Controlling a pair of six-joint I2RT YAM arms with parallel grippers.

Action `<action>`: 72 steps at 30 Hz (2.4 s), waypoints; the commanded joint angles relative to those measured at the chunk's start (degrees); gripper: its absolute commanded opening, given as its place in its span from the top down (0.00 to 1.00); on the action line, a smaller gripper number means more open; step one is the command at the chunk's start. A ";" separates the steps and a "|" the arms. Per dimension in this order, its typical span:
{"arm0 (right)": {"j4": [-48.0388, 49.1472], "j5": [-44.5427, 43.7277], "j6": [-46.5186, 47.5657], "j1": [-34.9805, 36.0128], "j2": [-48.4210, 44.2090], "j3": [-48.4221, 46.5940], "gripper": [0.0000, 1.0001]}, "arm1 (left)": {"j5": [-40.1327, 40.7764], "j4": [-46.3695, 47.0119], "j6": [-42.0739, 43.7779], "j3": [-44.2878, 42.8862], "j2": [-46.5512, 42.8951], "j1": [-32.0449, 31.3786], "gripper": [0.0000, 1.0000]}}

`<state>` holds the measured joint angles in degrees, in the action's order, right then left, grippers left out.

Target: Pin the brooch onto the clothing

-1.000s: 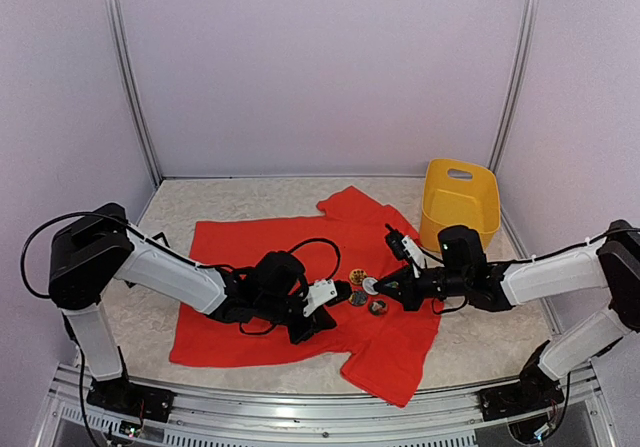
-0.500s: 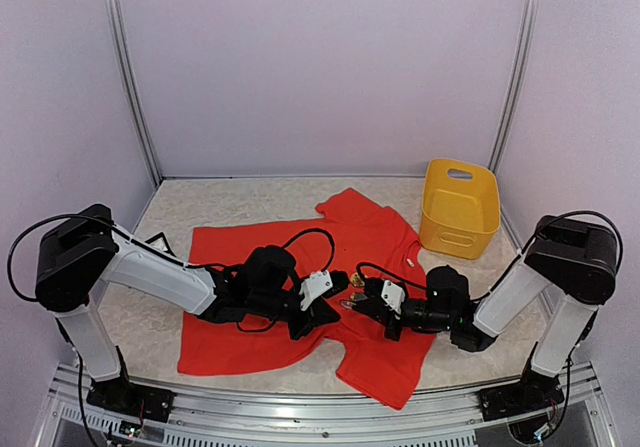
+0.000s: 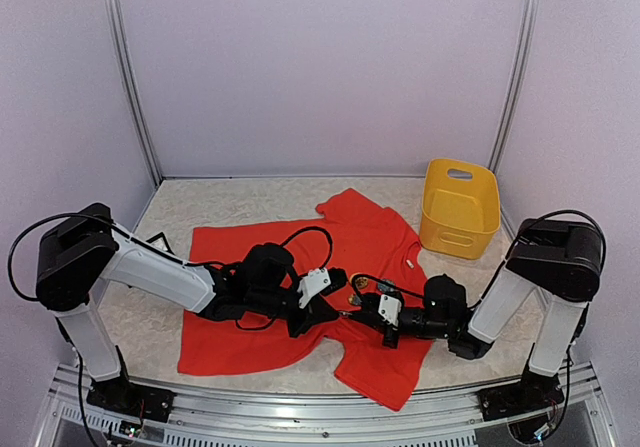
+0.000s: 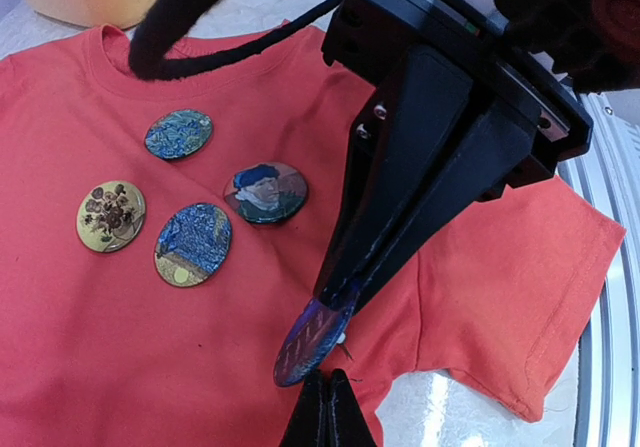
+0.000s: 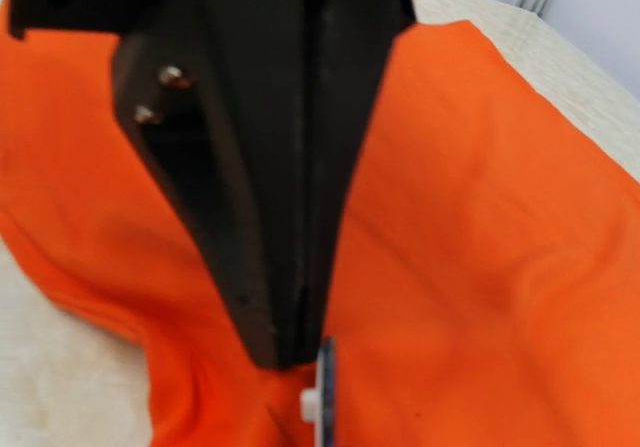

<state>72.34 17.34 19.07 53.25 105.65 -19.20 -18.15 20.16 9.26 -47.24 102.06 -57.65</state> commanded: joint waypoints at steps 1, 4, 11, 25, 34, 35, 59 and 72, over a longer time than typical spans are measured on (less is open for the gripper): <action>3.64 1.89 -0.82 1.04 -0.71 1.29 1.00 | -1.29 0.85 -0.23 -0.11 -0.21 0.69 1.00; 2.43 3.89 -0.93 1.06 -1.59 1.52 1.00 | -1.93 0.81 -0.41 -0.08 -0.03 1.10 1.00; 2.07 -3.16 0.49 1.10 -1.85 1.33 1.00 | -3.88 1.25 -0.60 -0.21 -0.22 1.16 1.00; -1.47 -5.49 3.52 3.04 -0.63 0.05 1.00 | -4.36 1.19 -0.30 -0.68 0.05 1.31 1.00; 3.69 -0.24 -2.55 3.26 -1.12 1.08 1.00 | -4.67 1.37 -0.49 -0.43 0.42 1.58 1.00; 4.07 0.19 -3.22 3.26 -1.03 1.16 1.00 | -4.68 1.44 -0.54 -0.33 0.35 1.65 1.00; 7.74 5.89 -9.65 0.31 0.61 2.06 1.00 | -8.00 9.79 2.21 5.75 -4.26 3.63 0.64; 4.62 6.85 -8.74 0.27 -0.88 0.93 1.00 | -7.64 9.34 3.51 3.74 -1.25 2.01 0.81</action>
<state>77.06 22.50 10.24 53.84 105.84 -17.52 -26.20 28.25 12.25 -41.74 100.16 -55.40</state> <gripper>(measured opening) 0.006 0.204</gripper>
